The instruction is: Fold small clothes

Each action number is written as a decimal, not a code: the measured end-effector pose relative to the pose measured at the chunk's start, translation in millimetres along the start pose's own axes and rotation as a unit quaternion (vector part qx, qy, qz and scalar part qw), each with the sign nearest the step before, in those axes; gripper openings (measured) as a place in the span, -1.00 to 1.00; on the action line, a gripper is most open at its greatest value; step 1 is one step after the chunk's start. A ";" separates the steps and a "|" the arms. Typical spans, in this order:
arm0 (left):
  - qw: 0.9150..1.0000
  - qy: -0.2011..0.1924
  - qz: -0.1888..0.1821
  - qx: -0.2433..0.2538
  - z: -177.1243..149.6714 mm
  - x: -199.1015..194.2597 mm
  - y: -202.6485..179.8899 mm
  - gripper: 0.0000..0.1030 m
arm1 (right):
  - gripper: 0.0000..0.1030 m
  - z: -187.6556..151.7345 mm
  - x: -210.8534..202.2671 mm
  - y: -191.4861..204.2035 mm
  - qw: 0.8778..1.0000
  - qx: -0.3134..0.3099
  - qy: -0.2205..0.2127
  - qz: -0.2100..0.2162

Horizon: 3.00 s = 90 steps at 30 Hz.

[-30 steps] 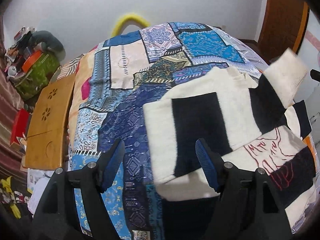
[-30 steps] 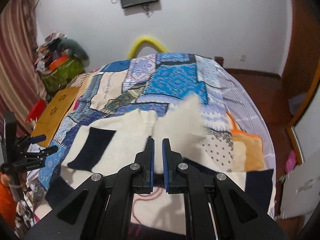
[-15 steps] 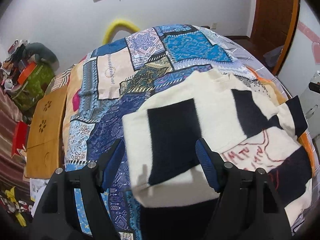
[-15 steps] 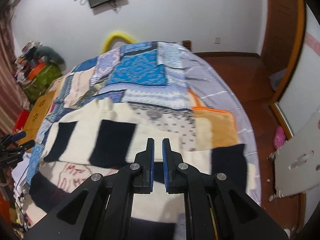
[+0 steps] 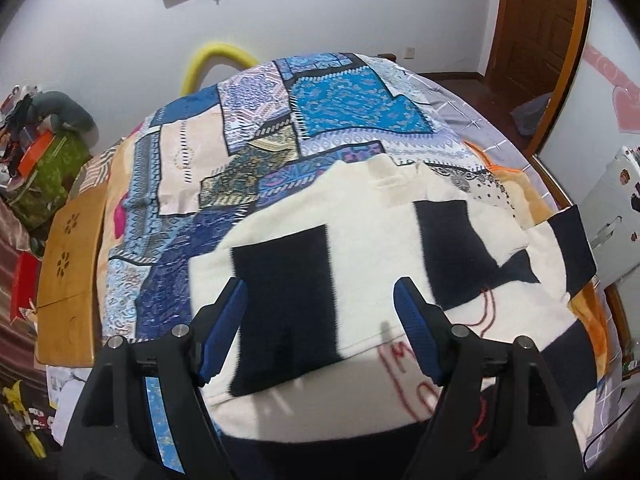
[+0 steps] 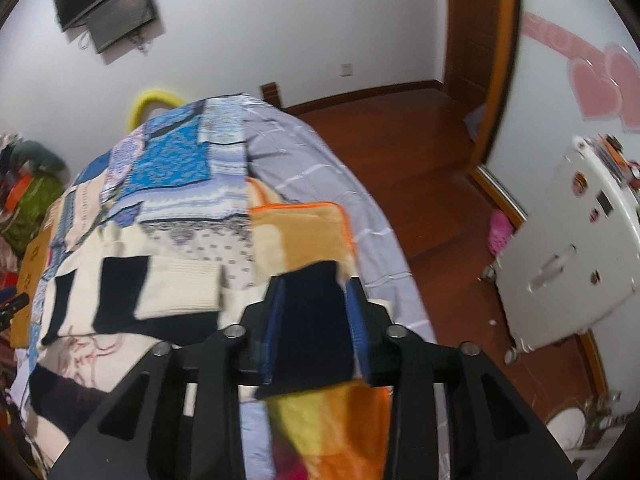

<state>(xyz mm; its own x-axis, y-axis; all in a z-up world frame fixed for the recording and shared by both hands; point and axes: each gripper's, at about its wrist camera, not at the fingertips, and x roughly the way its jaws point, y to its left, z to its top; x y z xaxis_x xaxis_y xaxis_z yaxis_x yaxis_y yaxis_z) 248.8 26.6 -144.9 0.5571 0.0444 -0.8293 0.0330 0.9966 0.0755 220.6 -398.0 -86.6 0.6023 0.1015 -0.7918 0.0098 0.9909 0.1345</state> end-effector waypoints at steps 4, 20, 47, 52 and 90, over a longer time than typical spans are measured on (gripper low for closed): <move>1.000 0.013 0.000 0.001 4.0 13.4 -10.4 0.46 | -0.27 -8.1 11.6 -25.9 1.000 0.022 0.014 -0.005; 0.997 0.074 0.012 0.000 4.7 64.8 -21.4 0.46 | -0.27 -42.8 109.1 -75.5 0.988 0.098 0.117 -0.002; 0.998 0.065 0.013 0.013 4.1 56.9 -29.8 0.46 | -0.88 -38.9 105.1 -61.9 0.987 0.110 0.102 0.048; 0.999 0.050 0.013 0.010 4.3 42.5 -25.4 0.46 | -0.94 -12.4 71.6 -41.4 0.993 0.083 0.056 0.064; 0.999 0.034 0.006 0.033 3.8 26.1 -45.4 0.47 | -0.39 -53.1 115.3 -87.2 0.976 0.170 0.131 0.047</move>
<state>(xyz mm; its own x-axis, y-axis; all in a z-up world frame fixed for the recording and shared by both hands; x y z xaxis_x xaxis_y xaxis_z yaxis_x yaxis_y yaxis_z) 265.0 -17.8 -167.9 0.5006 0.0636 -0.8633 0.0822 0.9893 0.1205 246.8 -467.9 -221.3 0.3897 0.2543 -0.8851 0.2542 0.8941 0.3688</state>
